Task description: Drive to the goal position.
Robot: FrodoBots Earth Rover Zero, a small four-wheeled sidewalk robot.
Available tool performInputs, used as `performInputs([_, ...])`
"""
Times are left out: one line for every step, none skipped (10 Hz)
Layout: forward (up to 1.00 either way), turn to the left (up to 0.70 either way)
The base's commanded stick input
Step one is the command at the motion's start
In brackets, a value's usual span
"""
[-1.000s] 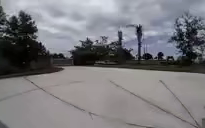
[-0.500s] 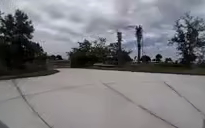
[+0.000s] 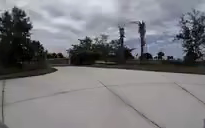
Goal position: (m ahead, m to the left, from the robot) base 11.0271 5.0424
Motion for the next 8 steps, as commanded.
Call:
performInputs([0.85, 0.34])
performInputs([0.85, 0.34])
performInputs([0.85, 0.30])
performInputs([0.85, 0.03])
performInputs([0.85, 0.00])
performInputs([0.85, 0.00])
performInputs([0.85, 0.00])
performInputs([0.85, 0.00])
